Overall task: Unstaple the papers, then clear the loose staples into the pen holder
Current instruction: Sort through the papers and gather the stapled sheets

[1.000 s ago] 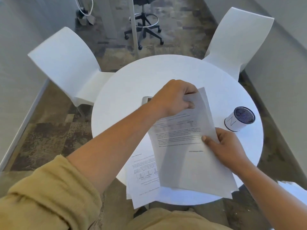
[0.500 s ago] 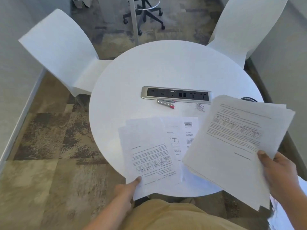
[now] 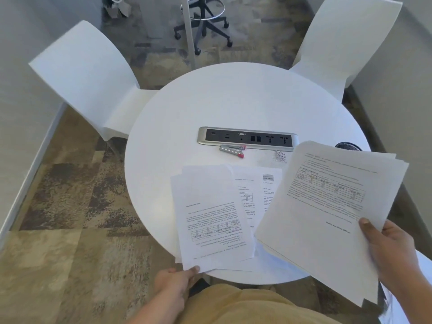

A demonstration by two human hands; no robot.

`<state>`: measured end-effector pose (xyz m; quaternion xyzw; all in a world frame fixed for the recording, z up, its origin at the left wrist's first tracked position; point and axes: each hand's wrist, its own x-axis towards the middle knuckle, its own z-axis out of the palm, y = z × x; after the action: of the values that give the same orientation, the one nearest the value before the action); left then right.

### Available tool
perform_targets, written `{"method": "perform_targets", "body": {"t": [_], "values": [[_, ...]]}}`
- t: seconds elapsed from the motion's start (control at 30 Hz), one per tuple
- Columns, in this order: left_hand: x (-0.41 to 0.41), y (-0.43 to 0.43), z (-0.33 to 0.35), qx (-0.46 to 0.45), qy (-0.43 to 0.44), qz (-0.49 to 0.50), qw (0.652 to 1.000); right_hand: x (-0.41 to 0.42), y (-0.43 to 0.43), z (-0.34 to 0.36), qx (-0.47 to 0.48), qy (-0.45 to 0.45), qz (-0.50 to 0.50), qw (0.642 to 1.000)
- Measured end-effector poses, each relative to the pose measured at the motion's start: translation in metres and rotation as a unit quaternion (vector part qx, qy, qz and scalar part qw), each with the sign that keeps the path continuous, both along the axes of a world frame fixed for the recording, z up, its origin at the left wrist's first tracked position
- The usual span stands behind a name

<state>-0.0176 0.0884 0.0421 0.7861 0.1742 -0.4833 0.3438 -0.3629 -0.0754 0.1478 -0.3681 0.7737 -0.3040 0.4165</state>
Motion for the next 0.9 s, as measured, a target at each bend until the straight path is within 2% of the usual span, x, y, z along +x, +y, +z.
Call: {"method": "perform_targets", "body": {"t": [0.1,0.17,0.23,0.33,0.4,0.47,0.5,0.6,0.67,0.73,0.9], "values": [[-0.002,0.007,0.005,-0.004,0.007,-0.034,0.999,0.002,0.002,-0.003,0.000,0.006,0.000,1.000],[0.001,0.009,0.007,-0.016,-0.031,-0.094,0.995,0.004,0.001,-0.003,-0.001,0.011,0.000,1.000],[0.008,0.011,0.012,-0.040,-0.105,-0.163,0.980,0.007,0.000,-0.001,-0.001,0.015,0.006,1.000],[0.023,0.009,0.027,-0.078,-0.259,-0.282,0.921,0.010,-0.004,0.003,-0.005,0.026,0.010,1.000],[0.038,0.005,0.046,-0.131,-0.366,-0.309,0.868,0.011,-0.007,0.006,-0.014,0.030,0.014,0.999],[0.059,-0.004,0.068,-0.217,-0.463,-0.320,0.798,0.014,-0.010,0.010,-0.027,0.033,0.026,0.999],[0.070,-0.010,0.081,-0.263,-0.506,-0.336,0.749,0.016,-0.012,0.013,-0.035,0.032,0.036,0.998],[0.094,-0.033,0.123,-0.360,-0.620,-0.394,0.575,0.019,-0.017,0.022,-0.063,0.033,0.071,0.995],[0.102,-0.054,0.155,-0.408,-0.643,-0.413,0.499,0.022,-0.022,0.028,-0.090,0.040,0.090,0.991],[0.106,-0.075,0.186,-0.449,-0.636,-0.443,0.446,0.028,-0.028,0.036,-0.118,0.044,0.100,0.987],[0.102,-0.122,0.256,-0.484,-0.552,-0.582,0.350,0.049,-0.043,0.056,-0.206,0.074,0.097,0.971]]}}
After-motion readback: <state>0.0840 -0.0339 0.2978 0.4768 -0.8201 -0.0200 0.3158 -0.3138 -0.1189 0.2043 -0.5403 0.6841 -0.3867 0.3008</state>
